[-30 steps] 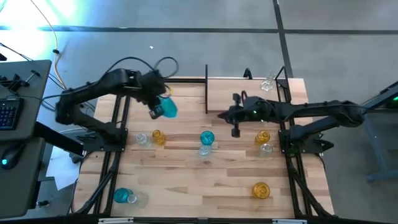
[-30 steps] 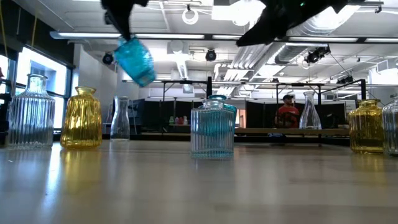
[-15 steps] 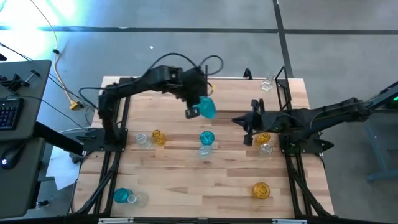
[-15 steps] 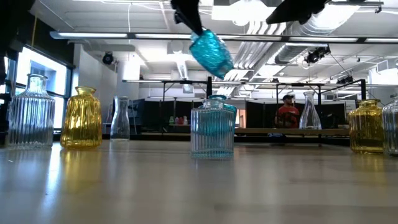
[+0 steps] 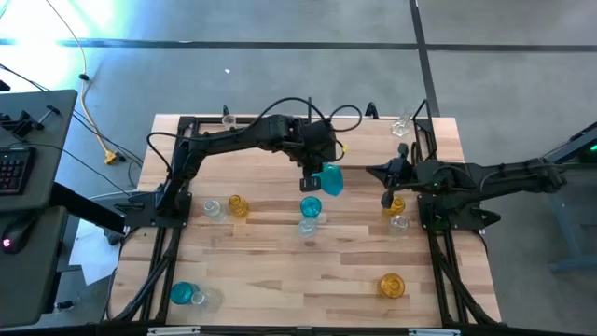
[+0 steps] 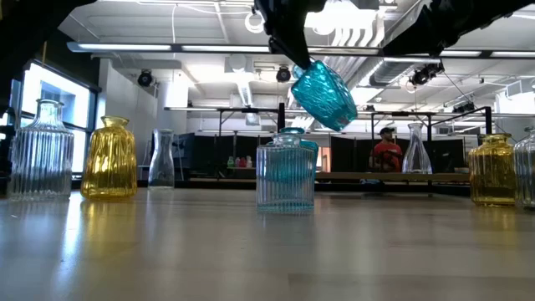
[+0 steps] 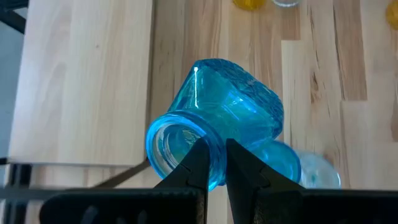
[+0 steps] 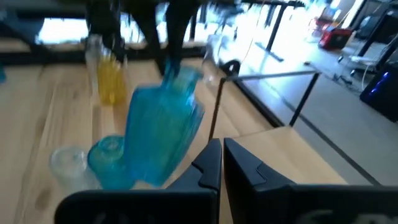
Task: Sort vases onto shelf
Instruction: Put the top blue vase on the shelf
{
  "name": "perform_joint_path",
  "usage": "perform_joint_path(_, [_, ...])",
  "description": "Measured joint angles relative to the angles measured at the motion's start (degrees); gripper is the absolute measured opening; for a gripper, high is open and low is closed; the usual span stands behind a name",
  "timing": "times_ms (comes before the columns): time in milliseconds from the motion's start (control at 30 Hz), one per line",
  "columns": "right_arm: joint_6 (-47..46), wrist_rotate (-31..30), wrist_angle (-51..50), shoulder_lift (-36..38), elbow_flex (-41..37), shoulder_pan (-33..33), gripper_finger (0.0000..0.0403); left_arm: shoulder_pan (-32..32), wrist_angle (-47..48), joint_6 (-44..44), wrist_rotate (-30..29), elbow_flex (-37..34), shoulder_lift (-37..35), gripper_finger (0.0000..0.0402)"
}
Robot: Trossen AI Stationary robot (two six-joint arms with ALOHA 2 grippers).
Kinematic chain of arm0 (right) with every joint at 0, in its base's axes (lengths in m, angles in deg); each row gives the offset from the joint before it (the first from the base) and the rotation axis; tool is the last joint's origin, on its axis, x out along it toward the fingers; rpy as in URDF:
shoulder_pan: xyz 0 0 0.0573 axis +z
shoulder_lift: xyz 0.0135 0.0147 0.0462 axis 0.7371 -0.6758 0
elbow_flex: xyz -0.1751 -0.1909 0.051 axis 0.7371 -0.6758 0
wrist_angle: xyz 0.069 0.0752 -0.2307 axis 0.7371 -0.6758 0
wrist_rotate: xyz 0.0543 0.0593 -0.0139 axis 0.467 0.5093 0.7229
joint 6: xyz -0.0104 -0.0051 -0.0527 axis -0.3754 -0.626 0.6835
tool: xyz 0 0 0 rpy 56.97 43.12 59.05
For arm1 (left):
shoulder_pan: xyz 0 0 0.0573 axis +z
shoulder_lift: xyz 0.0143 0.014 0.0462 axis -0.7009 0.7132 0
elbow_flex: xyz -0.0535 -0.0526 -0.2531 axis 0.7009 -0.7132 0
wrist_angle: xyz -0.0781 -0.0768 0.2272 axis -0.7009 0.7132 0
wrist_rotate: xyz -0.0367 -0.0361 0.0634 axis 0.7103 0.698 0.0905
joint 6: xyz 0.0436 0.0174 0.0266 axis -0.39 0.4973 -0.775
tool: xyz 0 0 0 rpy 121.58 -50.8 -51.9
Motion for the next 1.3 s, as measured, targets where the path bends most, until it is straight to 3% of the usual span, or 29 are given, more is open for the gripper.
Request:
perform_joint_path(267, [-0.7, -1.4, 2.3, 6.2, -2.3, -1.9, 0.0, -1.1, -1.7, 0.7, -0.7, -0.1, 5.3, 0.0016])
perform_joint_path(900, [0.0, -1.4, 2.2, 6.1, -2.3, -1.9, 0.0, -2.2, -2.7, 3.2, -12.6, -0.1, 11.0, 0.0016])
perform_joint_path(1300, [0.2, -0.2, 1.8, 6.1, -2.3, -1.9, 0.0, -2.2, -2.0, 5.2, -10.3, -0.1, 11.2, 0.0046])
